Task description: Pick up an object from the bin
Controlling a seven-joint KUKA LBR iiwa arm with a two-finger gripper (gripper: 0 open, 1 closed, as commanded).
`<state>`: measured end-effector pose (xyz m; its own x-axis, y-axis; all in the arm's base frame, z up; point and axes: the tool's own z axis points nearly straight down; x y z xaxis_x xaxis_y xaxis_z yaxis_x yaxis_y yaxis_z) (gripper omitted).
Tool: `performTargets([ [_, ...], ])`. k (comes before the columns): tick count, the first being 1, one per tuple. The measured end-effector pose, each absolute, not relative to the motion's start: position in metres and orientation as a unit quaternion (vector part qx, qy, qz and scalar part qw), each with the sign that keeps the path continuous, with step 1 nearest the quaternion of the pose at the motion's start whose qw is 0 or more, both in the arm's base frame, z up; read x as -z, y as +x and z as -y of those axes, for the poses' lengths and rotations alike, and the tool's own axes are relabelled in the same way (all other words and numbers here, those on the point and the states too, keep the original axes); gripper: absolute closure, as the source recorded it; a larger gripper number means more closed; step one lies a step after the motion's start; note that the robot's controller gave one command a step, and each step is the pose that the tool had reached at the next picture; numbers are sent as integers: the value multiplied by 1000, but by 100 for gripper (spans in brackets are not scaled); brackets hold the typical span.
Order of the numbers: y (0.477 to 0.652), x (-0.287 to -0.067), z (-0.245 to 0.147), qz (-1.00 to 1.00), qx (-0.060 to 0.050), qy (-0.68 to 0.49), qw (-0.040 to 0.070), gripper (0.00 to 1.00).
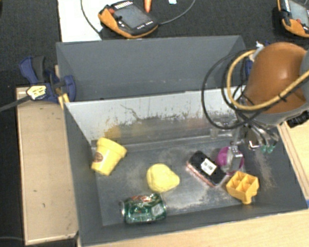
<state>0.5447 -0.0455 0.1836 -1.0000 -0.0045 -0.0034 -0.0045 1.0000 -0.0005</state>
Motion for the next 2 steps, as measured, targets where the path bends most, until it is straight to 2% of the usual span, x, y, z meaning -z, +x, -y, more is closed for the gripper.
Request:
performTargets([
  [1, 545, -184, 45, -1000, 0, -2, 2, 0],
  [2, 541, -165, 49, -1000, 1, -4, 9, 0],
])
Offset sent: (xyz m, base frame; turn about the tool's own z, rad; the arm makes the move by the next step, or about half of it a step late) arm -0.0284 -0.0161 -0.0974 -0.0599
